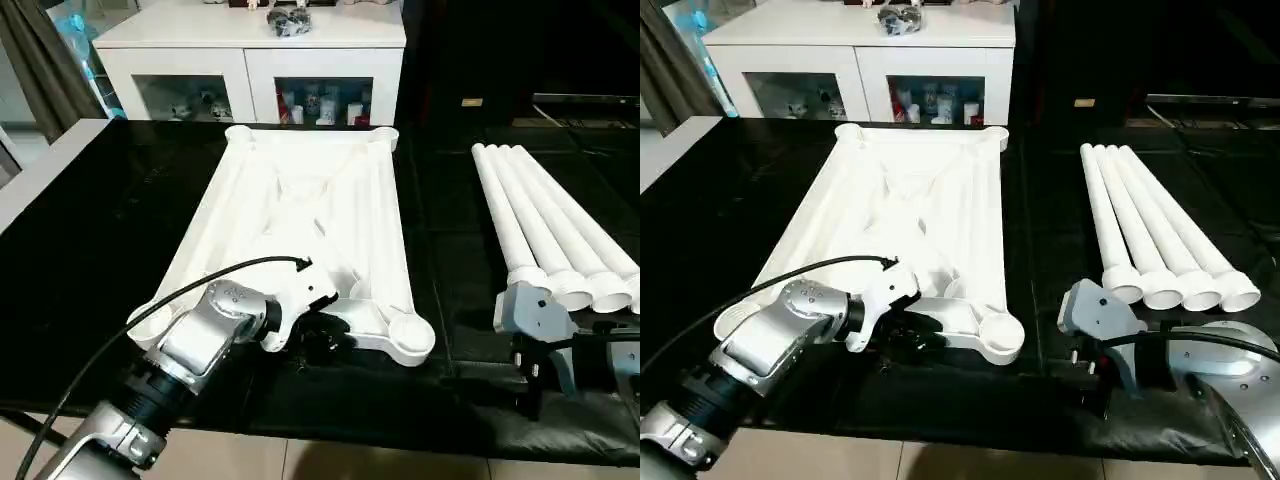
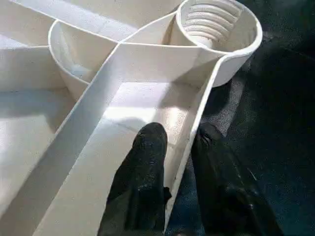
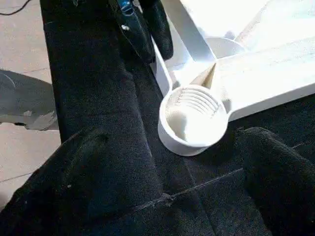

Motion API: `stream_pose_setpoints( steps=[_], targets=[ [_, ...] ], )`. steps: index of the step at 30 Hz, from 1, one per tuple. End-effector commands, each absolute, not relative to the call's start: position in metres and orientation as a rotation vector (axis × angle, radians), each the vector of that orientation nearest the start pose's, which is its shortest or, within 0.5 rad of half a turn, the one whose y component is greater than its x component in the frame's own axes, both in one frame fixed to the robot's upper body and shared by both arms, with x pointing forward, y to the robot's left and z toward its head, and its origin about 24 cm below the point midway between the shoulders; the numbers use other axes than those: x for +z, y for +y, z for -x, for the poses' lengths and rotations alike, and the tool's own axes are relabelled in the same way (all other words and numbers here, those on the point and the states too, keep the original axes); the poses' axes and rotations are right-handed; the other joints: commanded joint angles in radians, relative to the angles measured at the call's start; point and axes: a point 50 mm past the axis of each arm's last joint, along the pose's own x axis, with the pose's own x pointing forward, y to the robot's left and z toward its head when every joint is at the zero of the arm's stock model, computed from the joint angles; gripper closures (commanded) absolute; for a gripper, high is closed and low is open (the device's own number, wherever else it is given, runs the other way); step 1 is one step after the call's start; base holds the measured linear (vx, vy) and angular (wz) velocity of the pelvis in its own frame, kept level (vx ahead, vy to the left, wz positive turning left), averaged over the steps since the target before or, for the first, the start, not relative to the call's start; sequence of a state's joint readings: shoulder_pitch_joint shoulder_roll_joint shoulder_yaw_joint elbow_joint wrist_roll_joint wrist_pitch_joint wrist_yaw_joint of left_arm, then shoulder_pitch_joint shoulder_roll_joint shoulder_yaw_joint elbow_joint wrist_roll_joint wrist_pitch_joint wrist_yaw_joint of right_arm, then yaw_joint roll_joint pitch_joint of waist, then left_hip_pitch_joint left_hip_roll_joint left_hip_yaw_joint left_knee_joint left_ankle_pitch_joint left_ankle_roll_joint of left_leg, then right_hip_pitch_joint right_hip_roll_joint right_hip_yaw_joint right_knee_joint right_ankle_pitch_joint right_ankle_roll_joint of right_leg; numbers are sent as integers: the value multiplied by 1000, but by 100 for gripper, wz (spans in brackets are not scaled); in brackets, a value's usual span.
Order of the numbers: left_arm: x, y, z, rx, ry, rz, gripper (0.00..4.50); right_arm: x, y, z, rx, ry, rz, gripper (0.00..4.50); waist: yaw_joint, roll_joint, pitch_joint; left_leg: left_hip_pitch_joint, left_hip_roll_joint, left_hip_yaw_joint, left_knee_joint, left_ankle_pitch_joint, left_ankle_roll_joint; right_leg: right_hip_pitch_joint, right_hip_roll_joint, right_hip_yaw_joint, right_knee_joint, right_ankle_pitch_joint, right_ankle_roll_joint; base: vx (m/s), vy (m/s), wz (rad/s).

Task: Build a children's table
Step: Move table base

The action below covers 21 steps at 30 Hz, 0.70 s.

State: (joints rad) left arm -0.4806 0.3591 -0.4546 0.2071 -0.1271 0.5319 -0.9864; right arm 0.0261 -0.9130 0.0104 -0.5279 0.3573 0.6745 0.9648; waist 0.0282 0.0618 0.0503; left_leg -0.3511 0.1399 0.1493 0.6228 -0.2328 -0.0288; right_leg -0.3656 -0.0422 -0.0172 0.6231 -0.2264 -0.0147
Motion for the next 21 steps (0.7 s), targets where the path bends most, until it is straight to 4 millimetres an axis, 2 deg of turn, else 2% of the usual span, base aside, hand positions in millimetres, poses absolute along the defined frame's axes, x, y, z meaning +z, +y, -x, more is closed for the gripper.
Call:
stream_pose_setpoints(
  steps=[1, 3, 4, 7, 12, 13, 17, 21],
  targets=[
    [46, 94, -284, -1219, 576, -263, 379, 119, -204, -207, 1062, 528, 452, 0, -1, -26, -46, -7, 78, -30, -72, -89, 88, 46, -100, 48, -92, -203, -224, 0, 0, 0],
    [46, 93, -284, -1207, 568, -258, 386, 119, -204, -207, 1062, 526, 451, 0, -4, -25, -46, -9, 78, -31, -72, -81, 90, 46, -99, 48, -92, -191, -226, 0, 0, 0],
    [47, 93, -284, -1202, 561, -251, 395, 119, -203, -207, 1064, 525, 451, 0, -6, -28, -47, -11, 77, -31, -70, -75, 93, 47, -99, 48, -91, -181, -227, 0, 0, 0],
    [48, 93, -285, -1198, 554, -250, 410, 119, -203, -208, 1065, 524, 453, 0, -13, -29, -46, -12, 75, -31, -70, -73, 100, 47, -98, 47, -93, -184, -224, 0, 0, 0],
    [49, 95, -290, -1191, 522, -280, 443, 118, -203, -209, 1061, 524, 460, 0, -22, -28, -46, -12, 75, -32, -70, -73, 108, 48, -97, 46, -94, -176, -228, 0, 0, 0],
    [49, 96, -293, -1188, 518, -293, 447, 118, -203, -209, 1056, 526, 462, 0, -24, -25, -46, -12, 75, -32, -70, -77, 109, 46, -96, 46, -96, -177, -227, 0, 0, 0],
    [50, 98, -298, -1181, 498, -311, 447, 117, -205, -210, 1035, 525, 479, 0, -26, -23, -47, -11, 76, -32, -70, -72, 105, 48, -97, 46, -93, -144, -238, 0, 0, 0],
    [53, 99, -298, -1243, 458, -324, 447, 116, -209, -214, 984, 524, 494, 0, -26, -22, -47, -9, 77, -31, -72, -86, 98, 47, -97, 47, -93, -162, -238, 0, 0, 0]
  ],
)
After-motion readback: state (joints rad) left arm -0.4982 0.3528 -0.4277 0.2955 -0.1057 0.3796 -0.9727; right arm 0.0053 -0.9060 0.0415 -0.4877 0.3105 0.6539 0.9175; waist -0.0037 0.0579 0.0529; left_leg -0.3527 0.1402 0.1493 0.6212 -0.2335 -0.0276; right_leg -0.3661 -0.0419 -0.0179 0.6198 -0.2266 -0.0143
